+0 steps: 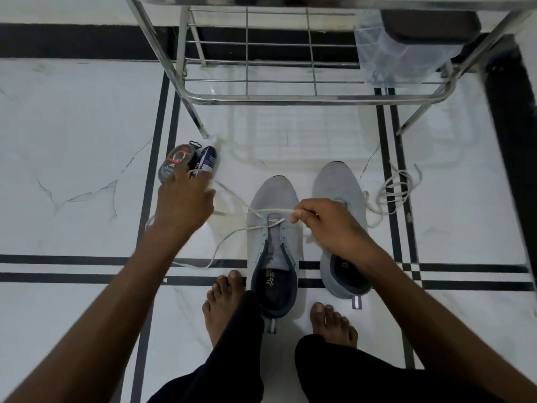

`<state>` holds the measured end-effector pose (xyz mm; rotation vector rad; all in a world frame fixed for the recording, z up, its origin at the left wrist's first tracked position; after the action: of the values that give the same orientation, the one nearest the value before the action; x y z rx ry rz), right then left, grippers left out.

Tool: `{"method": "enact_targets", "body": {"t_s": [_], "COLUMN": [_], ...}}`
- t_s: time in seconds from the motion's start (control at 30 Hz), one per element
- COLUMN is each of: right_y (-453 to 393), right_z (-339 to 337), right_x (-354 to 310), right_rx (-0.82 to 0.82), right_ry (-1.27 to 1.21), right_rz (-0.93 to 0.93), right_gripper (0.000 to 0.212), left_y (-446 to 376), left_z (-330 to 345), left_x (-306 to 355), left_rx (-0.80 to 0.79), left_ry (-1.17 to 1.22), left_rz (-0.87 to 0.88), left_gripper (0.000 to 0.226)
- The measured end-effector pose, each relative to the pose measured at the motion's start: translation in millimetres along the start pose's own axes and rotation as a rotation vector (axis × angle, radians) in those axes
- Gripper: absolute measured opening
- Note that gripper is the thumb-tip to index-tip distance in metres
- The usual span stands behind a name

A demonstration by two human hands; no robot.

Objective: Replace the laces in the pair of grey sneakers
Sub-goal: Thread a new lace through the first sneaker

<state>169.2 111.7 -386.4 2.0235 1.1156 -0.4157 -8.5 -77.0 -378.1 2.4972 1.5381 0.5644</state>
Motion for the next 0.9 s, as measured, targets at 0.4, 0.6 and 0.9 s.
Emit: {"method": "enact_targets", "body": {"t_s": [0.4,0.6,0.9], "right_y": [-16,-17,-16], "right_z": [48,54,48], "right_x": [8,18,36], "right_rx": [-0.003,0.078,0.064], "right_ry": [-0.372,-0.305,-0.370], "right_rz": [0.075,0.078,0.226], "right_gripper": [0.013,0.007,0.041], "left_y": [28,38,24], "left_z": [46,58,63], "left_x": [56,58,65], "left_rx": [-0.195,-0.163,-0.131], "left_ry": [0.533,0.451,0.529], "left_rz": [0.292,0.445,0.383], "left_gripper": [0.008,0.028,0.009]}}
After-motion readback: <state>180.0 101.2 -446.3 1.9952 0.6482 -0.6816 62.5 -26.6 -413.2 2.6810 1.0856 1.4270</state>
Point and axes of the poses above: each hand's wrist, its own y-axis away from the middle knuckle, its own z-axis out of the palm, x = y × z, the point moved 9 cm from there along -y, towards the middle knuckle, and after that the axes turned 6 degrees about y, right-handed, at the moved point
